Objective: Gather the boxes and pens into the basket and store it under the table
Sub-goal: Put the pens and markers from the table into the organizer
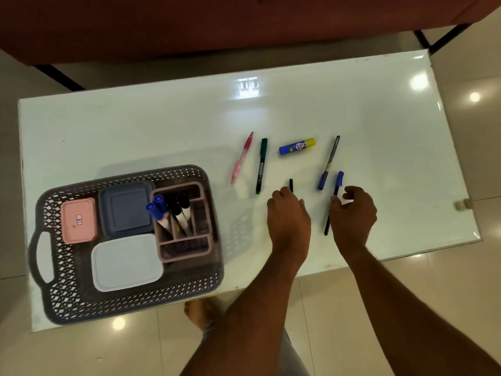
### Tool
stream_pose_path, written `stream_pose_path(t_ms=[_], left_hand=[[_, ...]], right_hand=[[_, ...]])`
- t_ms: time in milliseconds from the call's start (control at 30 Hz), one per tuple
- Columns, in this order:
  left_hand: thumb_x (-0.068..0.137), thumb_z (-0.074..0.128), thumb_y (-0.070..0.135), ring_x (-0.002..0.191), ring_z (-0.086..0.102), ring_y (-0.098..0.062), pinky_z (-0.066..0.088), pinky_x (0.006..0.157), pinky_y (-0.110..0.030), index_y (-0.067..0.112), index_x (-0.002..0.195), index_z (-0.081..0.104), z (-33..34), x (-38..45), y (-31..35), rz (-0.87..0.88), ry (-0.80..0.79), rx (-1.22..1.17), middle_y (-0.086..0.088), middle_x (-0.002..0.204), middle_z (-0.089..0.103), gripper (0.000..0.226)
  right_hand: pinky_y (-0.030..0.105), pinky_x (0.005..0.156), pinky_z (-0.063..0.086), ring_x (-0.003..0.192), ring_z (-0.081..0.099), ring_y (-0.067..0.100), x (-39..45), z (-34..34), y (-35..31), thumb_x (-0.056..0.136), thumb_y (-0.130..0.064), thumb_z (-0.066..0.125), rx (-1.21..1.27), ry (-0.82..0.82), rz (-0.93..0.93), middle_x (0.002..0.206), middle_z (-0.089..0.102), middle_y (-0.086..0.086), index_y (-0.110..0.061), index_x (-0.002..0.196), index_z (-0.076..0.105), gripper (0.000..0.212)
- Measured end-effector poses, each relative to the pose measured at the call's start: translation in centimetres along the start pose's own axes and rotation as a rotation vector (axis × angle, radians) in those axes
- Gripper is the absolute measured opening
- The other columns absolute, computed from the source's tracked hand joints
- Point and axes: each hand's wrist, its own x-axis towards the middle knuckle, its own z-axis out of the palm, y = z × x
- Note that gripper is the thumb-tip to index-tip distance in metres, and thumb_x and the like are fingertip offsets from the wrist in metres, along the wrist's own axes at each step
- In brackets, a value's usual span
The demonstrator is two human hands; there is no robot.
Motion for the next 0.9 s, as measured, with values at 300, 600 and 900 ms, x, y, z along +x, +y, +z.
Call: stream_pose_path(t_ms=[300, 600, 900], left_hand=[[0.097, 0.064, 0.023, 0.114, 0.064, -0.019, 0.053, 0.096, -0.025, 0.011, 0.131, 0.053, 1.3, 1.1, 0.4, -0.047, -0.061, 0.051, -0.007, 0.124, 0.064, 0.038], [0.103, 0.053, 0.028, 0.115, 0.064, -0.02, 0.053, 0.095, -0.025, 0.012, 0.135, 0.054, 0.9, 1.3, 1.5, -0.074, -0.012, -0.015, -0.007, 0.128, 0.062, 0.036], [0.103, 0.054, 0.025, 0.1, 0.067, -0.016, 0.052, 0.082, -0.022, 0.012, 0.123, 0.06, -1.3, 4.2, 3.0, -0.062, 0.135, -0.116, -0.005, 0.112, 0.067, 0.025]], right_hand=[[0.022, 0.083, 0.037, 0.089, 0.064, 0.022, 1.0, 0.9, 0.6, 0.09, -0.012, 0.069, -0.02, -0.076, 0.013, 0.103, 0.068, 0.009, -0.008, 0.122, 0.063, 0.032], [0.023, 0.081, 0.048, 0.081, 0.066, 0.019, 2.1, 1.1, 0.4, 0.09, -0.012, 0.07, 0.043, -0.046, 0.0, 0.101, 0.07, 0.007, -0.008, 0.12, 0.067, 0.03], [0.026, 0.079, 0.054, 0.073, 0.066, 0.016, 5.6, 1.9, -2.5, 0.087, -0.014, 0.07, 0.141, 0.025, -0.005, 0.095, 0.072, 0.004, -0.011, 0.118, 0.068, 0.031]])
